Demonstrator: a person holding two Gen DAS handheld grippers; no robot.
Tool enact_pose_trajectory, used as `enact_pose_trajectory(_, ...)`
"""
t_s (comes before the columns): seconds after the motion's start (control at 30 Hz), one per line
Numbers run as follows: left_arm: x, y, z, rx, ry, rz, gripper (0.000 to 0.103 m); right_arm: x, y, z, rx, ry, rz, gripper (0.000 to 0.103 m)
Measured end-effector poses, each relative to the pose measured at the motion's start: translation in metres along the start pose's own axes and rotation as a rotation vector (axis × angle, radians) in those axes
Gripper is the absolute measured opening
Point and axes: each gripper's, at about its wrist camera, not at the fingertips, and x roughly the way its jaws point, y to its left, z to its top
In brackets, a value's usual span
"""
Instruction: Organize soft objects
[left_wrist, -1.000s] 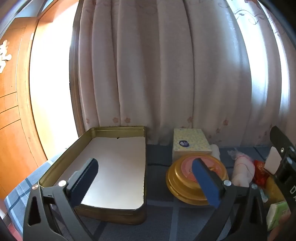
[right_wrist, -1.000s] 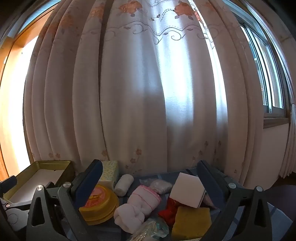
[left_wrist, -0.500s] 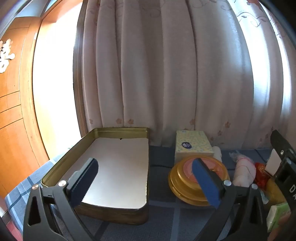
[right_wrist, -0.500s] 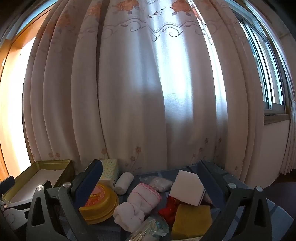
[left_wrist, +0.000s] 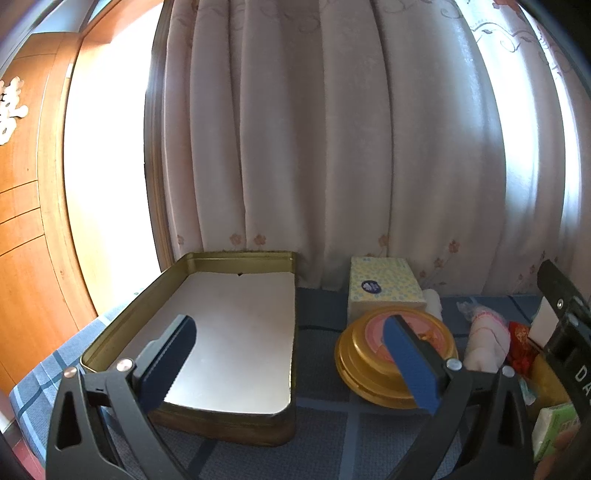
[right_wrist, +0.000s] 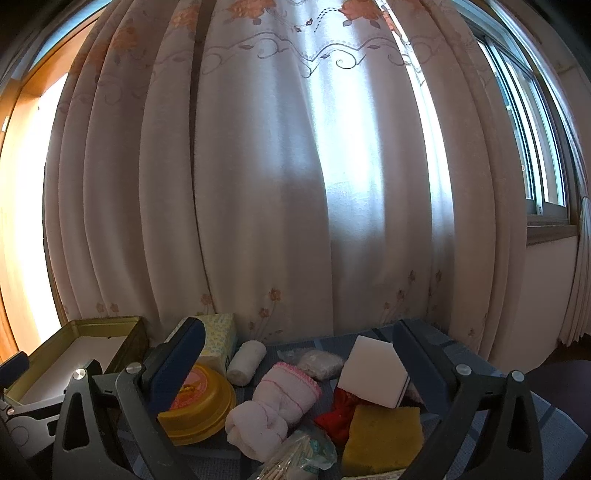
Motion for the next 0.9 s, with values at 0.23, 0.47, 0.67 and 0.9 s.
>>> enact_pose_trajectory(0.23, -0.001, -0.002, -0.002, 0.005, 0.005, -0.003, 0.103, 0.001, -0.001, 0.0, 0.013, 0.017, -0.006, 0.103)
enact_pose_trajectory(0.47, 0.0, -0.003, -0.002, 0.008, 0.008, -0.01, 0.103, 0.005, -0.002, 0.001, 0.018, 0.034, -0.01, 0.103)
enact_pose_trajectory(0.67, 0.002, -0.007, -0.003, 0.022, 0.021, -0.028, 0.103, 0.006, -0.002, 0.001, 0.025, 0.041, -0.013, 0.103)
enact_pose_trajectory(0.9, 0.001, -0.014, -0.004, 0.047, 0.033, -0.037, 0.103, 0.011, -0.006, 0.0, 0.045, 0.07, -0.023, 0.103)
